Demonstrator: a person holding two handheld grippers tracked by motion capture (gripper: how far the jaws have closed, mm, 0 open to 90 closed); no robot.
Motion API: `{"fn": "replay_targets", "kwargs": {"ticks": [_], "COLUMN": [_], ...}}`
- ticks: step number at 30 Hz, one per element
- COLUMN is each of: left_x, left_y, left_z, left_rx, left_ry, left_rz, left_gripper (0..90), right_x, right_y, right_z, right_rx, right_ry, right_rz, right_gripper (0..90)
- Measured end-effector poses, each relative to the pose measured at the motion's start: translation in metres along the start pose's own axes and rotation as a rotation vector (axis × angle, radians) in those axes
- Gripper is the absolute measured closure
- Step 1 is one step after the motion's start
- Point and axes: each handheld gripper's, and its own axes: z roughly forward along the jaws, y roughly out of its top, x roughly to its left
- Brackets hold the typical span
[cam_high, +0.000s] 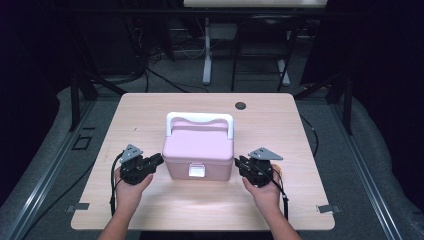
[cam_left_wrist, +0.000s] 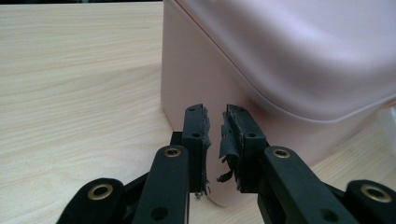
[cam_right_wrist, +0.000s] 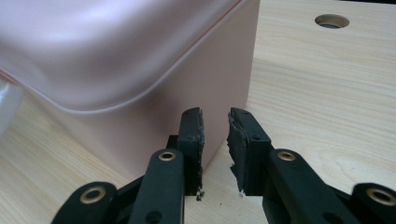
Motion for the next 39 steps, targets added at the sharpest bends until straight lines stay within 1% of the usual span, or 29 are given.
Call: {"fn": "replay_targets", "kwargs": {"ticks": [2,3,4,5,7,8,9,10,11,13,15,17,20,21,24,29,32,35,38,39], "left_x": [-0.002,-0.002,-0.004,-0.004,-0.006,-0.007,-0.008,-0.009,-0.010,-0.013,-0.014,-0.015,-0.015,-0.015,-0.017,-0.018,-0.019,-0.019,-0.020,-0.021], "left_y": [0.000,0.000,0.000,0.000,0.000,0.000,-0.001,-0.001,-0.001,-0.001,-0.001,-0.002,-0.002,-0.002,-0.003,-0.003,-0.003,-0.003,-0.002,-0.001], "left_z": [0.000,0.000,0.000,0.001,0.000,0.000,0.000,0.000,0.000,0.000,-0.002,-0.002,-0.003,-0.003,-0.004,-0.005,-0.005,-0.006,-0.006,-0.006], "left_rx": [0.003,0.002,0.002,0.002,0.011,0.013,0.013,0.005,0.006,0.004,0.013,0.011,0.023,0.019,0.011,0.026,0.022,0.029,0.033,0.038], "left_ry": [-0.012,-0.014,-0.014,-0.020,-0.025,-0.022,-0.018,-0.020,-0.017,-0.015,-0.015,-0.016,-0.022,-0.019,-0.022,-0.021,-0.021,-0.029,-0.025,-0.019], "left_rz": [0.010,0.020,0.023,0.021,0.031,0.033,0.036,0.028,0.035,0.039,0.043,0.044,0.048,0.049,0.047,0.057,0.059,0.051,0.050,0.044], "left_gripper": [78.4,79.2,79.2,79.3,80.6,81.3,82.4,83.8,85.6,89.1,89.5,89.5,89.6,89.6,89.7,89.9,90.0,90.0,90.0,90.0], "right_x": [0.000,0.002,0.002,0.002,0.001,0.002,0.003,0.004,0.005,0.009,0.012,0.012,0.011,0.011,0.012,0.012,0.012,0.012,0.012,0.012], "right_y": [0.000,-0.001,-0.001,-0.001,-0.003,-0.003,-0.003,-0.003,-0.004,-0.004,-0.005,-0.005,-0.006,-0.007,-0.008,-0.008,-0.008,-0.008,-0.007,-0.007], "right_z": [0.000,-0.001,-0.001,-0.001,-0.002,-0.002,-0.002,-0.002,-0.001,-0.001,-0.001,-0.001,-0.002,-0.001,-0.002,-0.003,-0.003,-0.004,-0.005,-0.005], "right_rx": [-0.006,-0.019,-0.019,-0.023,-0.031,-0.035,-0.037,-0.039,-0.043,-0.046,-0.050,-0.049,-0.047,-0.049,-0.048,-0.045,-0.045,-0.044,-0.032,-0.031], "right_ry": [0.002,-0.006,-0.006,-0.016,-0.015,-0.017,-0.020,-0.022,-0.026,-0.045,-0.054,-0.055,-0.050,-0.052,-0.060,-0.062,-0.063,-0.063,-0.062,-0.062], "right_rz": [0.004,0.001,0.001,0.000,0.008,0.009,0.005,-0.007,-0.013,-0.045,-0.053,-0.051,-0.035,-0.034,-0.035,-0.040,-0.043,-0.044,-0.057,-0.058], "right_gripper": [74.6,75.2,75.2,75.5,77.2,77.7,78.8,80.8,82.4,88.0,89.5,89.7,89.8,89.9,90.0,90.0,90.0,90.0,90.0,90.0]}}
